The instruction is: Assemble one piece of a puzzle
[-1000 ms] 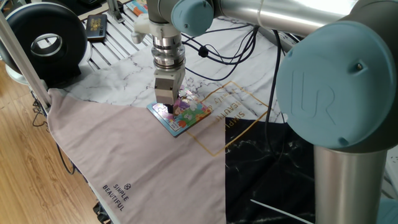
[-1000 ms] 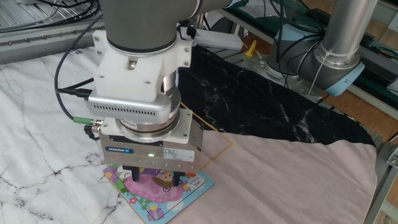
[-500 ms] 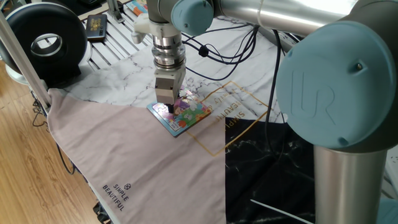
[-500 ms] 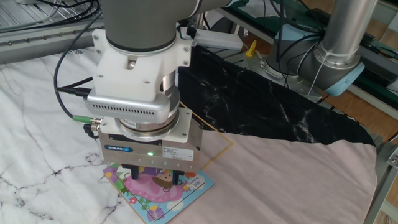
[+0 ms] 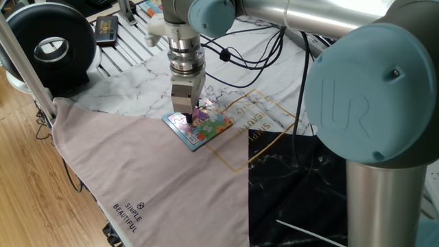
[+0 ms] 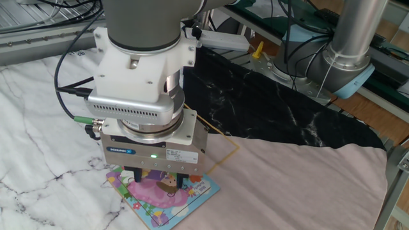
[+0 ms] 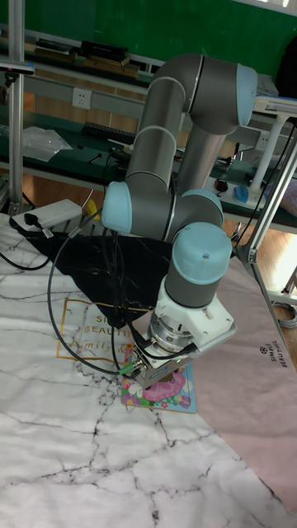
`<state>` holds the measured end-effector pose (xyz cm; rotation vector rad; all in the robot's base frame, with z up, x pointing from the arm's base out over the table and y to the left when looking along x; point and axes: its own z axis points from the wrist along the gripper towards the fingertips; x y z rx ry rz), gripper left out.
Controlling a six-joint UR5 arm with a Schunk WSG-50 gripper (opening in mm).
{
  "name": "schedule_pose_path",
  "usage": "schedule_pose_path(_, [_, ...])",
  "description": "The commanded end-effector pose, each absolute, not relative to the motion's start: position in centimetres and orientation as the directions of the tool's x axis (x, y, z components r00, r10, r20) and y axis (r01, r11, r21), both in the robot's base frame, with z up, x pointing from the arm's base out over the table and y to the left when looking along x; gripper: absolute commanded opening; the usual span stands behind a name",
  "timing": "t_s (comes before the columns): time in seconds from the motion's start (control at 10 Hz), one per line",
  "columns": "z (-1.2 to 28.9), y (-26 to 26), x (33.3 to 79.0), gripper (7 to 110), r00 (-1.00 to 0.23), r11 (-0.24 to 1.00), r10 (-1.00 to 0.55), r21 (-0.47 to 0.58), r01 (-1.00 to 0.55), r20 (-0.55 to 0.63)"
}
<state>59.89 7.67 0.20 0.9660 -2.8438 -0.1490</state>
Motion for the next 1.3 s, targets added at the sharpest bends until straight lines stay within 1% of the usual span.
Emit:
schedule_pose_path(0.0, [0.9, 7.4, 59.9, 66, -0.793, 0.795, -0.603, 0.143, -0.589, 0.086])
schedule_pose_path(0.5, [0.6, 7.1, 60.2, 66, -0.807, 0.808, -0.585, 0.140, -0.572, 0.077])
schedule_pose_path(1.0, [-0.4, 6.8, 59.8, 66, -0.817, 0.814, -0.572, 0.171, -0.555, 0.074])
schedule_pose_path(1.2, [0.2, 7.3, 59.3, 66, -0.820, 0.816, -0.568, 0.187, -0.547, 0.078])
